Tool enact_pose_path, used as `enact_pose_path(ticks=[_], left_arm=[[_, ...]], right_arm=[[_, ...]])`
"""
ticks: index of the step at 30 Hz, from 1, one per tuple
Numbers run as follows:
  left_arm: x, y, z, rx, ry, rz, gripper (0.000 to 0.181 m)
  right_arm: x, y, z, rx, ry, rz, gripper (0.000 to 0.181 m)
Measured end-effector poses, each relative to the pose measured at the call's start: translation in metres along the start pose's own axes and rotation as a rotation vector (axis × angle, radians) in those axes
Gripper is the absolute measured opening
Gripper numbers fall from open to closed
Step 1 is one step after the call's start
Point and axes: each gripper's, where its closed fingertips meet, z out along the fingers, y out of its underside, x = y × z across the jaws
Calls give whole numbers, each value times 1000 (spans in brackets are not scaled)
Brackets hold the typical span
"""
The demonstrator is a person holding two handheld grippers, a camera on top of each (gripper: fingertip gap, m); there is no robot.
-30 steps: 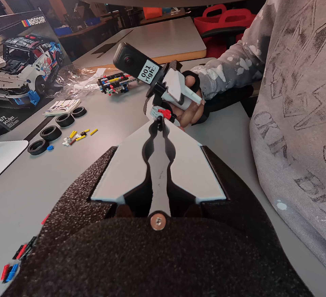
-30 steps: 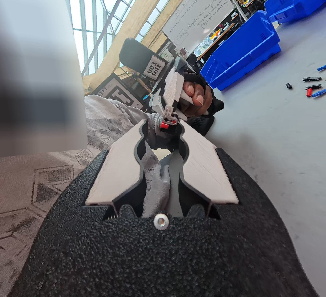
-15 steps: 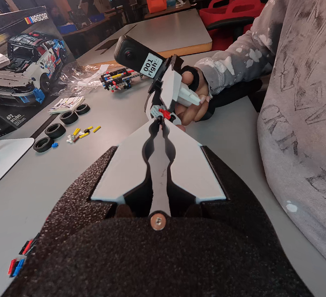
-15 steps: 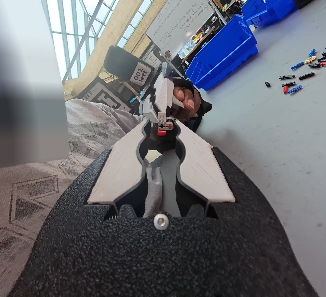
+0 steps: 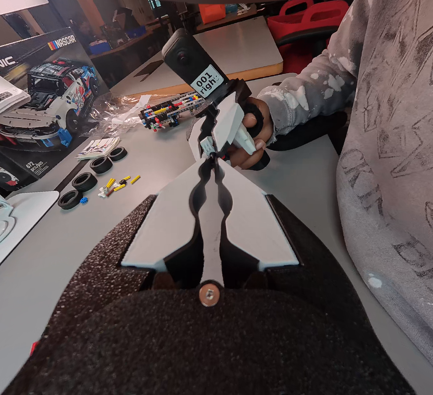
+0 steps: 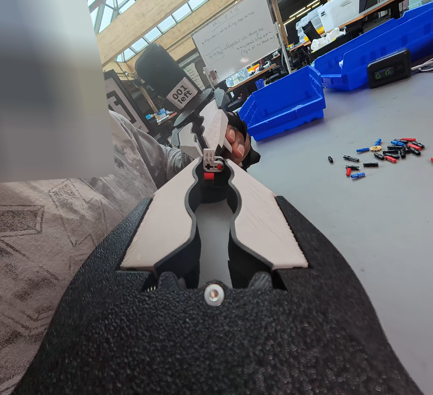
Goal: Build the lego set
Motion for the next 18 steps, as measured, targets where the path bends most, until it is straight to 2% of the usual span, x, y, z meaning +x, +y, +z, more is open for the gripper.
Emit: enact_pose_path(ticks=[7,8,9,10,11,13,14,16,18], left_arm=[[11,-11,-4,42,91,-94,2],[8,-34,-21,179,119,-152,0],[-13,-52,-46,276,61,-225,0],[-38,-57,-67,344,-48,-247,0],[-53,-48,-73,343,-114,-274,0],[-45,-5,-45,156,-30,-392,0],[-36,5,-33,105,20,-416,0],[-23,10,-20,85,101,-474,2],[-17,14,-9,97,174,-606,22]], right_arm=[[-14,-1,-3,-16,-67,-52,14],[9,-12,-20,40,38,-39,13],[33,-29,-52,136,110,29,13],[33,-39,-70,186,115,18,12],[22,-31,-59,118,112,-84,14],[10,-18,-29,65,59,-148,14],[13,-14,-24,43,64,-161,14],[15,-23,-25,71,93,-242,14],[12,-22,-21,56,123,-351,15]])
